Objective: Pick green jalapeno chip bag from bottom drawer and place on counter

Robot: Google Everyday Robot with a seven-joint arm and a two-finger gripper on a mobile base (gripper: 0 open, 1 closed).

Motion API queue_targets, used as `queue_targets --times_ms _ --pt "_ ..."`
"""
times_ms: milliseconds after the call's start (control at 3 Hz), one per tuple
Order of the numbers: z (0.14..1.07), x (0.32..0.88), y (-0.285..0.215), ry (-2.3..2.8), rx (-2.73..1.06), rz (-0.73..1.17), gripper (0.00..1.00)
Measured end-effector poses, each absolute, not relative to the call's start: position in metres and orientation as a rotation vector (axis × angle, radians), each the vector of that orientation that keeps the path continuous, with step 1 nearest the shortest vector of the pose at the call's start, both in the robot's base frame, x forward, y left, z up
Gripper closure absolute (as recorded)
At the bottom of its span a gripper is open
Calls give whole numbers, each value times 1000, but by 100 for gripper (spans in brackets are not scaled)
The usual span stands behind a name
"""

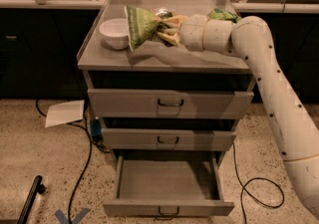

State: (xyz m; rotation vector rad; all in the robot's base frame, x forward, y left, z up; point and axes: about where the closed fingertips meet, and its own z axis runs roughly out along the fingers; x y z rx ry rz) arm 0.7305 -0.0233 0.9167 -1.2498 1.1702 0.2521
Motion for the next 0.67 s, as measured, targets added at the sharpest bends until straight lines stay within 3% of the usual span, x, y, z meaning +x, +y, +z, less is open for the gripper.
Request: queue_targets --times_ms 333,667 --pt "902 735 -28 1215 -1235 247 100" --pt "902 735 -28 1216 -1235 247 81"
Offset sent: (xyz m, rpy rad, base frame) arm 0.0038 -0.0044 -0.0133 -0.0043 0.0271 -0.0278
